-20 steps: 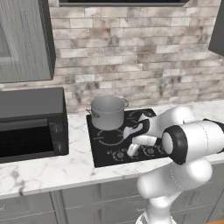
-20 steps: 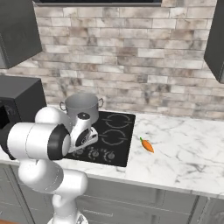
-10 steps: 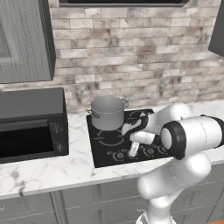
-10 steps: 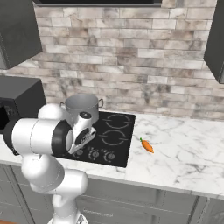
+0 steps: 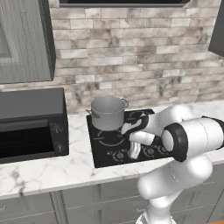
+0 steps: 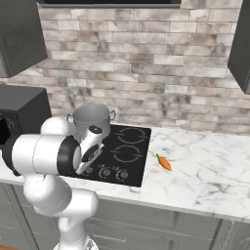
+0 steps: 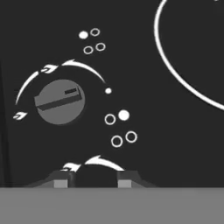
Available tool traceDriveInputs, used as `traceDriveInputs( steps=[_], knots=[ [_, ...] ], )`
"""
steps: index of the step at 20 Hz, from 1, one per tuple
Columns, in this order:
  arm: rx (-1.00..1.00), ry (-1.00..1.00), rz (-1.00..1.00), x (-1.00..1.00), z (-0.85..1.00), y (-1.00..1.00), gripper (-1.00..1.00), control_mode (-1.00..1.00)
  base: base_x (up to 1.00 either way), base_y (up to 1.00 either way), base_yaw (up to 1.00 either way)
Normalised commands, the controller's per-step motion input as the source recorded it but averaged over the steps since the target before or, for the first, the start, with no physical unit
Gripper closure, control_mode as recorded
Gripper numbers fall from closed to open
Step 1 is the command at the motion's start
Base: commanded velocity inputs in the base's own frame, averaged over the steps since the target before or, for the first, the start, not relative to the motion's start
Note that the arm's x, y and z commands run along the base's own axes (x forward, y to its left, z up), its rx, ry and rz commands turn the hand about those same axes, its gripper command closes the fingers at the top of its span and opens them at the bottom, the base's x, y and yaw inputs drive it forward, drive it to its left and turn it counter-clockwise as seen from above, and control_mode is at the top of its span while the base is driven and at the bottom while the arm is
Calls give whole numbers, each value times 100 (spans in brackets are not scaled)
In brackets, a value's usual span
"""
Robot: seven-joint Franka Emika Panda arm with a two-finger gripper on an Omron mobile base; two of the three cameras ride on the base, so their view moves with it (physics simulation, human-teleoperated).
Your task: Turn on the burner for the pot on the stove. Wait thirty seconds for the pot to heat up. Then add the carrot to the pot.
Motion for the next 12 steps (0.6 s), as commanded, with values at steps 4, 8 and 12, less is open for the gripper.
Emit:
traceDriveInputs(
  steps=[4, 8, 12],
  knots=[
    [0, -5, 0, -33, 42, -6, 100, -100, 0, 0, 0],
    [0, -5, 0, -8, 81, -8, 100, -100, 0, 0, 0],
    [0, -1, 0, 0, 100, -26, 100, -100, 0, 0, 0]
  ],
)
